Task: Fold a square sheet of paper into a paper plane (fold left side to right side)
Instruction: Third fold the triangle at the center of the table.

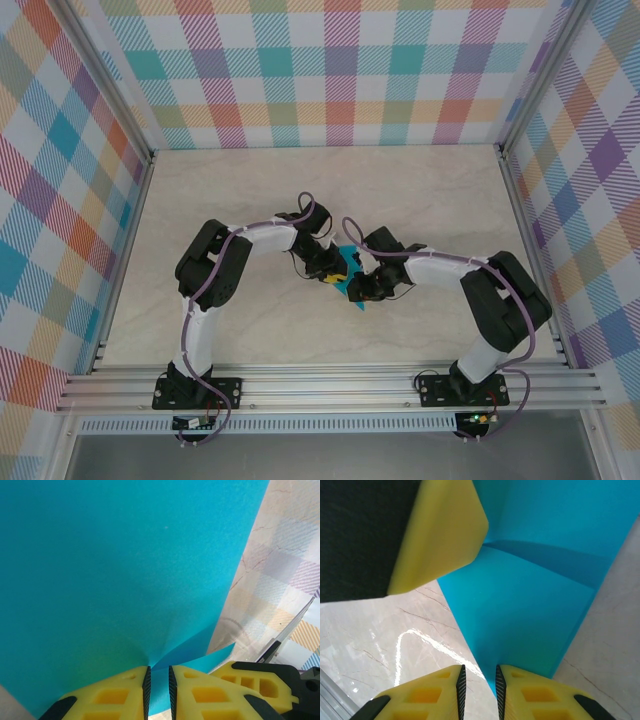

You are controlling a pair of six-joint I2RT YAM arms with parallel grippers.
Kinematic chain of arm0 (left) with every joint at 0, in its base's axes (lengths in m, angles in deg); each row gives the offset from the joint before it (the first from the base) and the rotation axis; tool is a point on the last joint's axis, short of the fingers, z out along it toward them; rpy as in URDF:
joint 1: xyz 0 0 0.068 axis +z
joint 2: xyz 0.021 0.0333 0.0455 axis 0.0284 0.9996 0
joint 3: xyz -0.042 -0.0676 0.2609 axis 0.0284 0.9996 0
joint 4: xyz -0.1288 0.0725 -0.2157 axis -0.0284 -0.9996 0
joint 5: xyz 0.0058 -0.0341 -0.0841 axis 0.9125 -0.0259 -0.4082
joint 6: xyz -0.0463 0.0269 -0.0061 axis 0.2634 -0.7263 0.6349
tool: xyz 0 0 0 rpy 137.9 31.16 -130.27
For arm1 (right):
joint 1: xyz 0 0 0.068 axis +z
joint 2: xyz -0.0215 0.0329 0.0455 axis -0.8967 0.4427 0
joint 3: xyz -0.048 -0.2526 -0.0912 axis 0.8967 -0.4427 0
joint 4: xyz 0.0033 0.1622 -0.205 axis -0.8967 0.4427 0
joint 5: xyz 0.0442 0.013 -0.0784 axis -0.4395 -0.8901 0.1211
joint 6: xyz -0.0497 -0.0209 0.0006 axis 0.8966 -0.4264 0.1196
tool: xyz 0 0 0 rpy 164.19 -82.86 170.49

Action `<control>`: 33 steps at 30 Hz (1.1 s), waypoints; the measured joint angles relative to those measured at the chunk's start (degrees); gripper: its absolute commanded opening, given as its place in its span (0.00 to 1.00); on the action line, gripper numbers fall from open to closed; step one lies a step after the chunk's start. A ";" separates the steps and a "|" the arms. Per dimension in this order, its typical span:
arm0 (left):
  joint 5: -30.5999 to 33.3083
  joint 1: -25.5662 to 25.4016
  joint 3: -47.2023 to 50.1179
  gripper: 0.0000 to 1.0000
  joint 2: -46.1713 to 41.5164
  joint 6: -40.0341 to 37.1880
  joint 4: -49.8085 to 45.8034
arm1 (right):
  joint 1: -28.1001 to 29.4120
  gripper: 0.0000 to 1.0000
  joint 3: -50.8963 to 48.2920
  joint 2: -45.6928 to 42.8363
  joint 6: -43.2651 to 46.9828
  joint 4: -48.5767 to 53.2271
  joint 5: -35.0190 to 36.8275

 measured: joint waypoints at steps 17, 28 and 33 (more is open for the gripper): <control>0.50 0.00 -1.05 0.21 0.20 -0.66 -1.42 | 0.00 0.17 1.01 1.60 -0.09 1.62 1.84; 3.56 2.62 -4.26 0.28 -1.27 -3.98 -5.75 | 0.00 0.14 1.11 1.77 -0.44 1.86 2.29; 3.96 4.09 -2.14 0.25 -7.43 -4.24 -5.29 | 0.00 0.14 1.25 1.97 -0.63 2.12 2.45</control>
